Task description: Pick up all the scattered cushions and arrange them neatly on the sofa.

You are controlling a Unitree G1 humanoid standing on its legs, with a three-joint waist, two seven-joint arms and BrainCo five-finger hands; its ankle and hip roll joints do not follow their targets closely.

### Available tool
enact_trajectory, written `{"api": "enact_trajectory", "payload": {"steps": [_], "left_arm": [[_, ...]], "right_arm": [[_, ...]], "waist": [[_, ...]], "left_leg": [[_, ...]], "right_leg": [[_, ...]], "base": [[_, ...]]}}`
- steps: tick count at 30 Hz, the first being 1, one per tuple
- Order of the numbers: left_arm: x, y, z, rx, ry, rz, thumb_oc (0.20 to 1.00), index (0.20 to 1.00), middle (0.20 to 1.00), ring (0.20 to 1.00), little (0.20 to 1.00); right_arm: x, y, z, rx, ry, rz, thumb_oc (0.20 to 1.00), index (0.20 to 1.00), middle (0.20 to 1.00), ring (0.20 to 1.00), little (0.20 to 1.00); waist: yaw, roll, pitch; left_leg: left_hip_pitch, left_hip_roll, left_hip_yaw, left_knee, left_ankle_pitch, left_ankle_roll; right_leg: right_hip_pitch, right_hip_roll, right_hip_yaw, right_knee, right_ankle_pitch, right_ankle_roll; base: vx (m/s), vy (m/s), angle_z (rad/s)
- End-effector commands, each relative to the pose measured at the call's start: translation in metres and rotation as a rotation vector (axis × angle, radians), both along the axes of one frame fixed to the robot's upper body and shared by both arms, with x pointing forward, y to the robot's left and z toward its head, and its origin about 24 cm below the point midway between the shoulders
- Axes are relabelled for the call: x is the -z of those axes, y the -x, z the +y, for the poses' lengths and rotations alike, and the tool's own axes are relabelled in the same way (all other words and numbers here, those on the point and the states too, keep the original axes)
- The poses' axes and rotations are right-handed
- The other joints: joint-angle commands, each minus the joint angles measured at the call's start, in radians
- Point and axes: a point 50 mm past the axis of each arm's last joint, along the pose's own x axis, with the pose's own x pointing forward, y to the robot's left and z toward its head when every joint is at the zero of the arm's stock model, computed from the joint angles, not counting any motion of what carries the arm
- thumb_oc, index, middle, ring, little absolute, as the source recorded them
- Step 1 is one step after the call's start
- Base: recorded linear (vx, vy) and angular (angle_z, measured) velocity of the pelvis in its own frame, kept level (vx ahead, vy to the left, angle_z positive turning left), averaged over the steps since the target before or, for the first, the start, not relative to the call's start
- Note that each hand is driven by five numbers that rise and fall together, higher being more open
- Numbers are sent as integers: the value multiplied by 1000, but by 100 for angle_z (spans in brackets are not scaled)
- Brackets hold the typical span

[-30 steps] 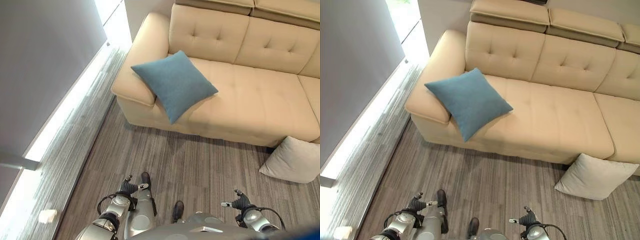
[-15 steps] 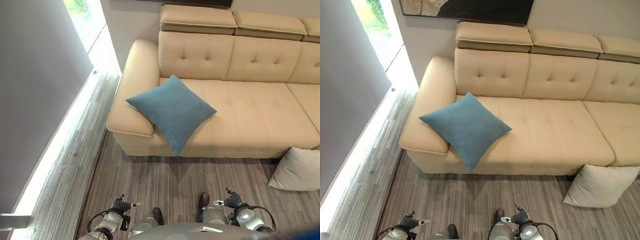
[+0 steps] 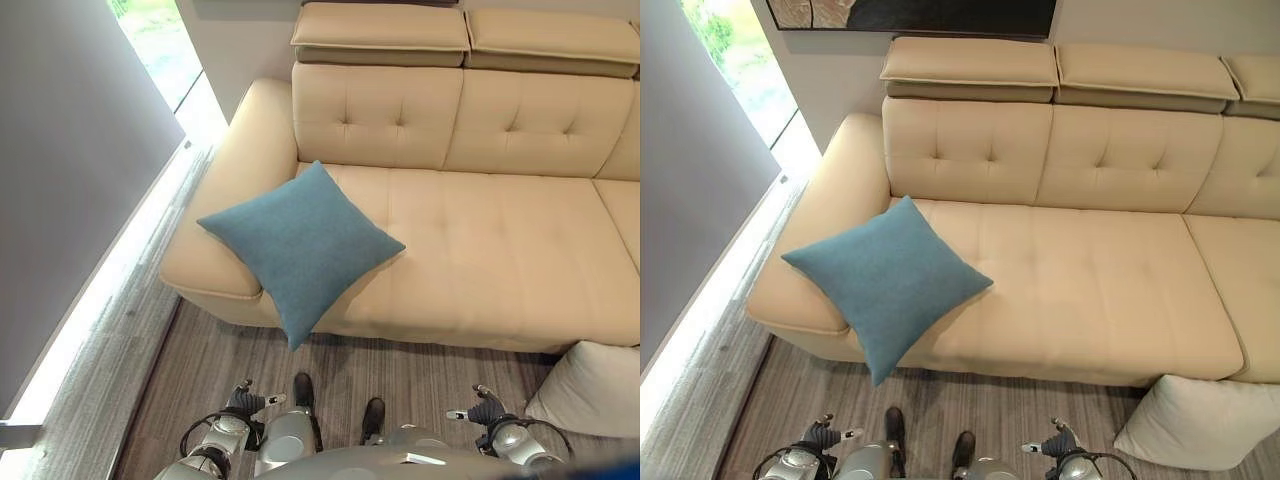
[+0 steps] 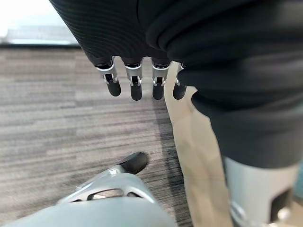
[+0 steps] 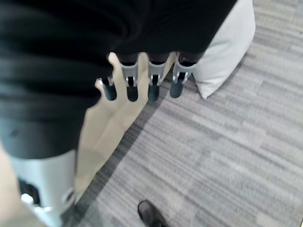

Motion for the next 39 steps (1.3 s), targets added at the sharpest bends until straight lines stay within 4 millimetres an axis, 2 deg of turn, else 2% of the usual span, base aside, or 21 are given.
{"api": "enact_trajectory", "payload": {"steps": [1, 2, 3, 4, 8, 9, 11, 12, 14, 18, 19, 25, 32, 33, 34, 36, 39], "left_arm": [[2, -1, -12, -1, 39, -18, 1000, 1000, 1000, 1000, 1000], [2, 2, -11, -11, 39, -11, 1000, 1000, 1000, 1000, 1000], [2, 4, -5, -32, 31, -12, 1000, 1000, 1000, 1000, 1000], [1, 4, -3, -40, 27, -14, 1000, 1000, 1000, 1000, 1000], [-2, 0, 5, -68, 13, -36, 1000, 1000, 1000, 1000, 1000], [-3, 0, 8, -71, 3, -36, 1000, 1000, 1000, 1000, 1000], [-3, 1, 8, -75, 0, -39, 1000, 1000, 1000, 1000, 1000], [-3, 0, 9, -81, -6, -42, 1000, 1000, 1000, 1000, 1000], [-3, 0, 10, -86, -9, -46, 1000, 1000, 1000, 1000, 1000], [-3, 3, 11, -111, -5, -47, 1000, 1000, 1000, 1000, 1000], [-3, 5, 11, -138, -9, -58, 1000, 1000, 1000, 1000, 1000], [-7, 0, 3, -255, 29, -164, 1000, 1000, 1000, 1000, 1000], [-13, -6, -5, -341, 94, -262, 1000, 1000, 1000, 1000, 1000], [-16, -11, -8, -356, 115, -297, 1000, 1000, 1000, 1000, 1000], [-16, -10, -8, -356, 115, -297, 1000, 1000, 1000, 1000, 1000], [-22, -19, -11, -361, 153, -351, 1000, 1000, 1000, 1000, 1000], [-39, -47, -20, -336, 219, -464, 1000, 1000, 1000, 1000, 1000]], "right_arm": [[-5, -10, -1, -3, 3, -52, 1000, 1000, 1000, 1000, 1000], [-4, -8, 0, -4, 3, -47, 1000, 1000, 1000, 1000, 1000], [-4, -9, 3, -13, -9, -49, 1000, 1000, 1000, 1000, 1000], [-4, -10, 5, -16, -12, -49, 1000, 1000, 1000, 1000, 1000], [-6, -19, 10, -30, -26, -73, 1000, 1000, 1000, 1000, 1000], [-7, -21, 10, -22, -31, -83, 1000, 1000, 1000, 1000, 1000], [-7, -20, 7, -6, -27, -83, 1000, 1000, 1000, 1000, 1000], [-8, -21, 5, 3, -23, -85, 1000, 1000, 1000, 1000, 1000], [-8, -18, 1, 20, -15, -80, 1000, 1000, 1000, 1000, 1000], [-9, -18, -3, 15, 3, -91, 1000, 1000, 1000, 1000, 1000], [-13, -22, -7, 18, 18, -132, 1000, 1000, 1000, 1000, 1000], [-40, -52, -21, 26, 56, -341, 1000, 1000, 1000, 1000, 1000], [-71, -79, -31, 25, 79, -518, 1000, 1000, 1000, 1000, 1000], [-81, -88, -33, 29, 78, -573, 1000, 1000, 1000, 1000, 1000], [-81, -88, -33, 29, 78, -572, 1000, 1000, 1000, 1000, 1000], [-92, -97, -36, 37, 72, -629, 1000, 1000, 1000, 1000, 1000], [-116, -121, -38, 67, 23, -742, 1000, 1000, 1000, 1000, 1000]], "waist": [[17, 13, -6], [18, 10, -15], [30, -5, -29], [35, -8, -33], [30, 6, -16], [19, 15, -11], [2, 22, -8], [-12, 19, -3], [-18, 6, 0], [-9, -10, -25], [-5, -19, -37], [3, -29, -39], [18, -33, -20], [22, -35, -10], [21, -35, -10], [24, -36, 3], [29, -34, 50]], "left_leg": [[21, -47, -42, 121, -83, 80], [30, -53, -43, 115, -84, 84], [66, -71, -39, 101, -110, 107], [79, -78, -36, 98, -122, 116], [124, -85, -49, 89, -149, 155], [150, -91, -70, 76, -156, 161], [178, -96, -100, 64, -164, 158], [195, -101, -125, 62, -173, 154], [206, -108, -143, 75, -188, 150], [217, -96, -149, 42, -173, 131], [228, -80, -161, 4, -151, 113], [228, -61, -182, -34, -123, 88], [209, -50, -195, -34, -115, 76], [201, -48, -198, -34, -111, 73], [201, -48, -198, -34, -111, 73], [188, -46, -204, -34, -106, 71], [128, -42, -223, -34, -84, 58]], "right_leg": [[12, -59, 119, 80, -64, 113], [16, -63, 120, 88, -68, 120], [12, -82, 130, 154, -77, 140], [3, -92, 124, 190, -75, 155], [-133, -138, 125, 456, 6, 214], [-172, -132, 157, 489, 12, 207], [-190, -134, 187, 377, -4, 186], [-212, -138, 231, 280, 22, 182], [-194, -138, 263, 207, 43, 189], [-142, -129, 242, 132, 48, 177], [-99, -114, 216, 80, 47, 169], [-59, -96, 175, 14, 46, 160], [-65, -94, 146, 12, 34, 158], [-70, -93, 139, 12, 33, 157], [-70, -93, 138, 12, 33, 156], [-78, -93, 131, 12, 33, 155], [-129, -92, 106, 12, 39, 151]], "base": [[242, 103, -51], [383, 180, -67], [353, 185, -64], [302, 189, -38], [112, 102, -3], [260, 29, 33], [264, -78, 47], [174, -126, 70], [123, -124, 54], [82, -187, 33], [107, -256, 26], [27, -117, 26], [-11, -51, 19], [-24, -40, 15], [-37, -48, 11], [-69, -54, 10], [-144, -92, 30]]}}
